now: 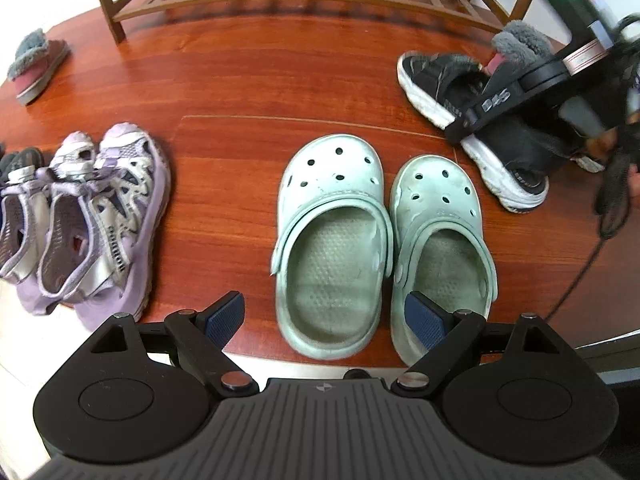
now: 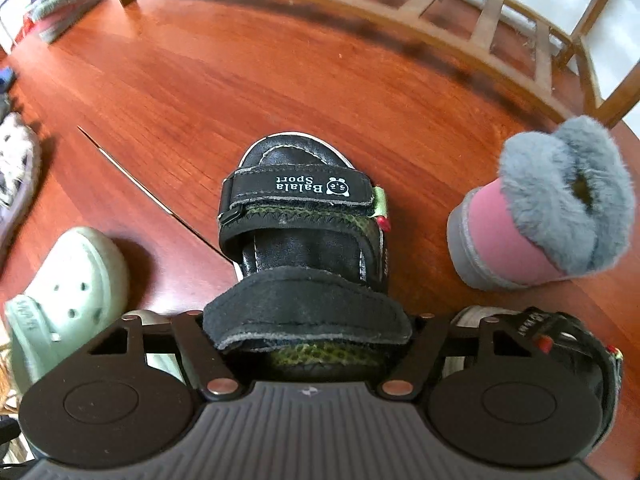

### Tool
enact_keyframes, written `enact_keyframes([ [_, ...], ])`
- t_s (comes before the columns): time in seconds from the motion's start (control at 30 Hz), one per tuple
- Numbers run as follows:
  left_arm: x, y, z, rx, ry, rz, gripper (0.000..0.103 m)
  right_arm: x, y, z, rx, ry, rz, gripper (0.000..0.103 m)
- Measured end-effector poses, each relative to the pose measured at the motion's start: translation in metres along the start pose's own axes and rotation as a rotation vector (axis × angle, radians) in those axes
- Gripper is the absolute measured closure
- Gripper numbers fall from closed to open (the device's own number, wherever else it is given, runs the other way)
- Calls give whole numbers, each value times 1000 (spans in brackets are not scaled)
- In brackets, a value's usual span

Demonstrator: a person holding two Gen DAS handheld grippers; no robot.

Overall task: Organize scattered shoes
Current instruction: 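Grasp both mint clogs with the left tool while the right holds the sandal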

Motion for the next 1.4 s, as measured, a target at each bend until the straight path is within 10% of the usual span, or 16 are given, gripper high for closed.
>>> enact_keyframes([
  [0.23, 22, -18, -16, 13, -45, 54, 10, -2, 60, 12, 95, -29, -56, 27],
  [0.93, 36, -34, -45, 134, -208, -117, 11, 50, 110, 117, 118, -262, -52, 27],
  [1.4, 50, -37, -46, 123, -262, -51, 37, 73, 113, 157, 125, -382, -36, 27],
])
Point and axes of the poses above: each gripper's, at about its wrist camera, not at the fingertips, and y roughly against the way its jaws point, x to its right, z to its underside, the point moved 10 cm from there along -y, roughly the way its jaws point, and after that the axes turned 8 degrees about -x, right-handed, at the moved point
